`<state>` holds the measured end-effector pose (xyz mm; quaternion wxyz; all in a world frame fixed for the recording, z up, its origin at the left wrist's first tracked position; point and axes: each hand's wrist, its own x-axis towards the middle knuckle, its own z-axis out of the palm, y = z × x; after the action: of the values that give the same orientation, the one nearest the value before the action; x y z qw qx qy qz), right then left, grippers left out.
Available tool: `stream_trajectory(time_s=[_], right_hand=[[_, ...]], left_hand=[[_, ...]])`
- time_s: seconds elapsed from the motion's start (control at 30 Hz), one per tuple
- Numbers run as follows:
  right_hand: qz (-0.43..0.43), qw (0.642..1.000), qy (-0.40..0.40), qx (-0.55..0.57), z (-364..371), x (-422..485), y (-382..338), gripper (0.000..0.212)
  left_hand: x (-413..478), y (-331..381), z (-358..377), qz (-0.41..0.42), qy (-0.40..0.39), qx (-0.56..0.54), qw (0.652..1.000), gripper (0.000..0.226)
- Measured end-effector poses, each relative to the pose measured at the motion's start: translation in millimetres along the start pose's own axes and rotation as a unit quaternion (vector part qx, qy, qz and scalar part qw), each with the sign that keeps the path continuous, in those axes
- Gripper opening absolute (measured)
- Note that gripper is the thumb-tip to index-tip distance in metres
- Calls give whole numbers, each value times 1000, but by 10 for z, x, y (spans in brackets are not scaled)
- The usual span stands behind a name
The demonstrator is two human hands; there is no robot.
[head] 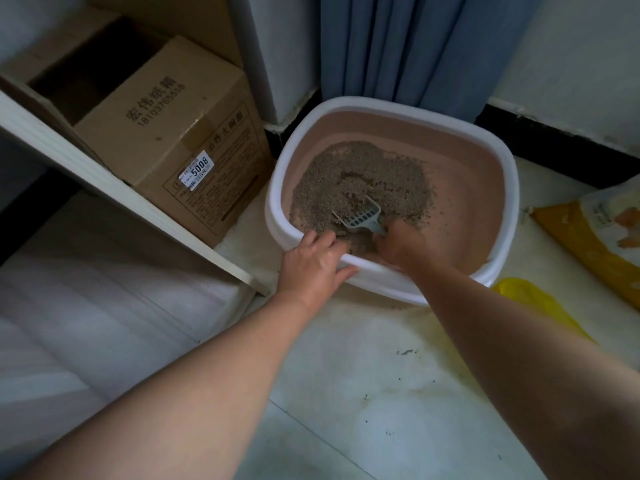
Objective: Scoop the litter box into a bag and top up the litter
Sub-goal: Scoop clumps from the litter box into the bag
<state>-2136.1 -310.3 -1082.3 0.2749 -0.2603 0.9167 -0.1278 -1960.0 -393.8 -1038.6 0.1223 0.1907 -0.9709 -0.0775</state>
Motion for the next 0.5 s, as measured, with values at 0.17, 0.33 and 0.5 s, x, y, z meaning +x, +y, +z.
stream_trajectory(time_s=[0.17, 0.33, 0.5], right_hand=[[24, 997, -52, 57, 107, 85, -92, 35], [7, 999, -25, 40, 88, 73, -91, 32], [-25, 998, 10, 51, 9, 7, 0, 29]], left_hand=[[5, 12, -3, -3, -7, 1, 1000, 33], [24, 8, -30, 4, -17, 8, 1000, 32], [37, 9, -23, 6, -27, 19, 999, 33]])
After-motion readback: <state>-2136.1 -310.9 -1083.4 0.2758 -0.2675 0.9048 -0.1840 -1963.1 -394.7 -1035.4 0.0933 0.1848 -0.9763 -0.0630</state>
